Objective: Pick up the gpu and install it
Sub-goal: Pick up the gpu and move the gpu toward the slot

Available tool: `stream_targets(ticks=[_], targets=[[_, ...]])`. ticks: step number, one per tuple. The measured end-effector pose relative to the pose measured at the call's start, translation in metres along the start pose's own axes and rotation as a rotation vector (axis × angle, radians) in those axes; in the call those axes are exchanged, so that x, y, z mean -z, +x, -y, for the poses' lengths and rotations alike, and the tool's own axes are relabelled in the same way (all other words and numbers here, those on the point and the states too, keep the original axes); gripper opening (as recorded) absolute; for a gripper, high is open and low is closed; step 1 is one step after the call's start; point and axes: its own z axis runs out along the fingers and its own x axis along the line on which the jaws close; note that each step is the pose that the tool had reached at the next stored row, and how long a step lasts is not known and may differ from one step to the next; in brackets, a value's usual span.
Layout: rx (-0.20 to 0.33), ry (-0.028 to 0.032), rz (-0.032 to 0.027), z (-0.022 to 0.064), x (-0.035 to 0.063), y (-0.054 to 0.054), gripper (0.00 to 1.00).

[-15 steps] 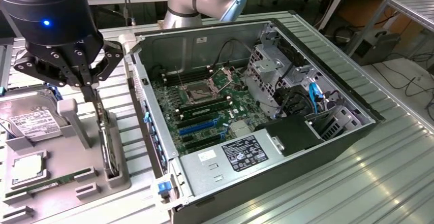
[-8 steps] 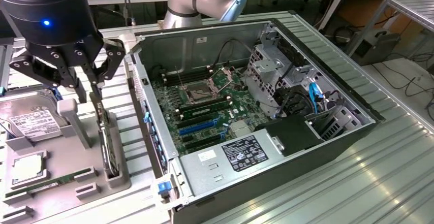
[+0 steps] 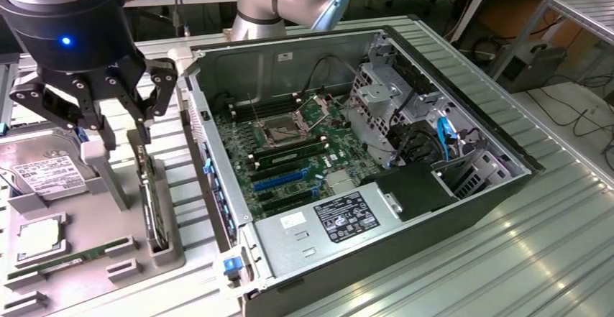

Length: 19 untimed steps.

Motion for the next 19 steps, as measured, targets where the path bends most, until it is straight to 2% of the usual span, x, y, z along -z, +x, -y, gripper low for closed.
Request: stream_targets(ticks=[6,13,15,19], targets=[[0.000,0.0000,0.0016,0.0003,-0.0107,0.004,0.42],[0.000,-0.0002,0.0047,0.0009,-0.0314,0.013,0.42],[0.000,-0.0006,0.0084,0.0010,-0.0374,0.014,0.42],[0.000,-0.0008,0.0117,0.0010,-0.0448,0.014,0.42]])
